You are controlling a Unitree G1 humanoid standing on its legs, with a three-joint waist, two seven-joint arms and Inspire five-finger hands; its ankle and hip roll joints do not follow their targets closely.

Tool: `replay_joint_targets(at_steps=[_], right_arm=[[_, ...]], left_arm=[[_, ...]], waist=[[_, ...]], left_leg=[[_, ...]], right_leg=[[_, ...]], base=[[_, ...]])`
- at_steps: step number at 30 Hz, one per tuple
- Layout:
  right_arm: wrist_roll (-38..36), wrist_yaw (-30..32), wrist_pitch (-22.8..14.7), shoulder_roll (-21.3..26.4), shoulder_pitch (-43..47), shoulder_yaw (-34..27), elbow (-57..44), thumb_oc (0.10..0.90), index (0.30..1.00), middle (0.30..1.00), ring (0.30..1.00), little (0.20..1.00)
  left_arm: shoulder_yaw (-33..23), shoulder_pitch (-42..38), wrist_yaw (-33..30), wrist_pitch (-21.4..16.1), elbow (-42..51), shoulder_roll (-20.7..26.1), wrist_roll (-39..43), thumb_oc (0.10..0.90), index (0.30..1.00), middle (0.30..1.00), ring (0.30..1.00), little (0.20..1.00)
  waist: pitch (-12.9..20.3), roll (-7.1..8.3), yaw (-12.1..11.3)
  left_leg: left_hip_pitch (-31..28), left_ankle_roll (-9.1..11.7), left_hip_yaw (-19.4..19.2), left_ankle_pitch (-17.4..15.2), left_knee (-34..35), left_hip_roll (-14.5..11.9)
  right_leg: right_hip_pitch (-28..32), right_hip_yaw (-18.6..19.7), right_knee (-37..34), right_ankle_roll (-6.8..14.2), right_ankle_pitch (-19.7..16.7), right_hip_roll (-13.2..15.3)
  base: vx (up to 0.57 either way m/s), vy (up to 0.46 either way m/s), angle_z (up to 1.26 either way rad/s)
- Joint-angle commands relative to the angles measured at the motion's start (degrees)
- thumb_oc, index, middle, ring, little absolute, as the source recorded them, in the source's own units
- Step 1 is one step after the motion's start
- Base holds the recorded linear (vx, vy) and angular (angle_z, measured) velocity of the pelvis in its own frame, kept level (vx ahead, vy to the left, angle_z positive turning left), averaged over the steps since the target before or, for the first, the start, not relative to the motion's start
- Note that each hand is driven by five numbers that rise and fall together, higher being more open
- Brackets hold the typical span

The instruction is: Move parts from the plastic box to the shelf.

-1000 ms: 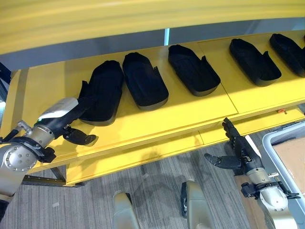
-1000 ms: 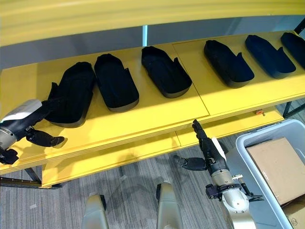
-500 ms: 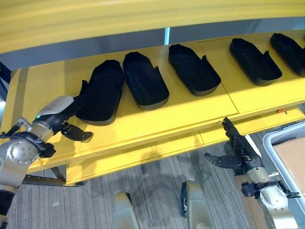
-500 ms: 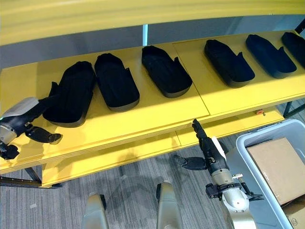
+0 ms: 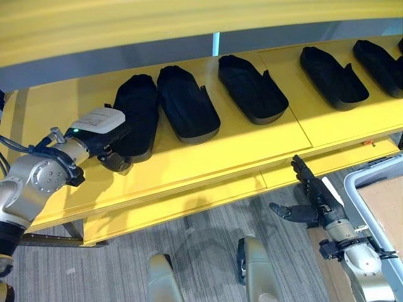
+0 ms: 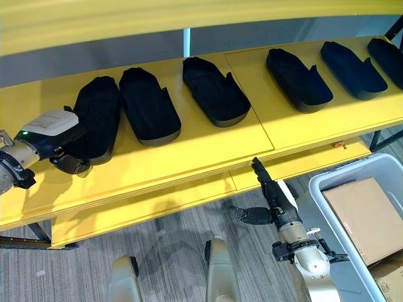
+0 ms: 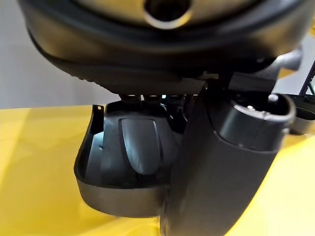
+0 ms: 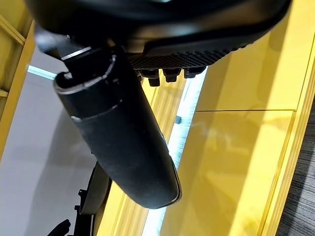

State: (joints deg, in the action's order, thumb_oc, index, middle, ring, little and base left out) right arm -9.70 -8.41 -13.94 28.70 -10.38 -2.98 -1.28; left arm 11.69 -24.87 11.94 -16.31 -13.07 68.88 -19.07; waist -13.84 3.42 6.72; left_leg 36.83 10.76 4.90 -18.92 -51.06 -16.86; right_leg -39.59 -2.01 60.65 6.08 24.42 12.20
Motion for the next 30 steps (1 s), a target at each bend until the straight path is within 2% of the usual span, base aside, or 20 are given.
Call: replay_joint_targets(at_steps=[1,12,15,17,22,30], right_arm=[[-2.35,0.29,-4.05,2.70,2.87,-2.43,-3.41,0.900,1.000,1.000,1.000,1.000],[-3.05,-1.03,-2.80,1.86,2.68,-2.70,-3.32,0.900,1.000,1.000,1.000,1.000],[-3.40,-1.97,-2.19,1.37,2.16,-3.09,-3.12,0.900,1.000,1.000,1.000,1.000],[-3.64,-2.48,-2.15,1.36,2.08,-2.95,-2.99,0.900,1.000,1.000,1.000,1.000],[-4.19,-2.88,-2.08,1.15,2.00,-3.02,-2.74,0.900,1.000,1.000,1.000,1.000],[-5.82,-3.40,-2.25,0.61,2.07,-2.97,-2.25,0.900,1.000,1.000,1.000,1.000]], left_arm=[[-1.37,-7.71,-1.43,-0.09,1.93,4.73,-0.63,0.900,1.000,1.000,1.000,1.000],[-3.51,-3.71,6.05,3.47,-1.70,6.84,1.33,0.900,1.000,1.000,1.000,1.000],[-5.55,0.01,11.02,5.26,-2.83,7.91,2.69,0.900,1.000,1.000,1.000,1.000],[-7.29,2.38,11.91,5.73,-3.01,8.41,3.32,0.900,1.000,1.000,1.000,1.000],[-9.12,4.17,13.68,7.20,-5.19,7.60,7.46,0.900,1.000,1.000,1.000,1.000],[-8.13,4.04,16.44,9.82,-8.96,6.34,16.14,0.900,1.000,1.000,1.000,1.000]], waist=[[3.71,-0.38,0.46],[3.51,-0.64,0.27],[3.39,-0.70,0.02],[3.31,-0.66,0.06],[3.30,-0.60,0.06],[3.42,-0.59,0.09]], left_leg=[[0.45,-4.90,-1.23,1.22,-1.58,1.09],[0.90,-4.87,-1.23,1.24,-1.93,1.06],[0.92,-4.84,-1.37,1.24,-1.99,0.94],[0.97,-4.80,-1.46,1.12,-2.18,0.92],[1.04,-4.72,-1.44,1.31,-2.16,0.84],[1.19,-4.60,-1.51,1.85,-1.96,0.71]], right_leg=[[4.84,2.55,-6.19,0.41,-2.51,0.70],[4.64,2.53,-5.94,0.36,-2.61,0.66],[4.63,2.57,-5.82,0.33,-2.72,0.69],[4.57,2.67,-5.76,0.30,-2.77,0.60],[4.52,2.63,-5.87,0.30,-3.05,0.59],[4.28,2.70,-5.95,0.25,-3.47,0.42]], base=[[0.00,0.000,0.00],[0.00,0.000,0.00],[0.00,0.000,0.00],[0.00,0.000,0.00],[0.00,0.000,0.00],[0.00,0.000,0.00]])
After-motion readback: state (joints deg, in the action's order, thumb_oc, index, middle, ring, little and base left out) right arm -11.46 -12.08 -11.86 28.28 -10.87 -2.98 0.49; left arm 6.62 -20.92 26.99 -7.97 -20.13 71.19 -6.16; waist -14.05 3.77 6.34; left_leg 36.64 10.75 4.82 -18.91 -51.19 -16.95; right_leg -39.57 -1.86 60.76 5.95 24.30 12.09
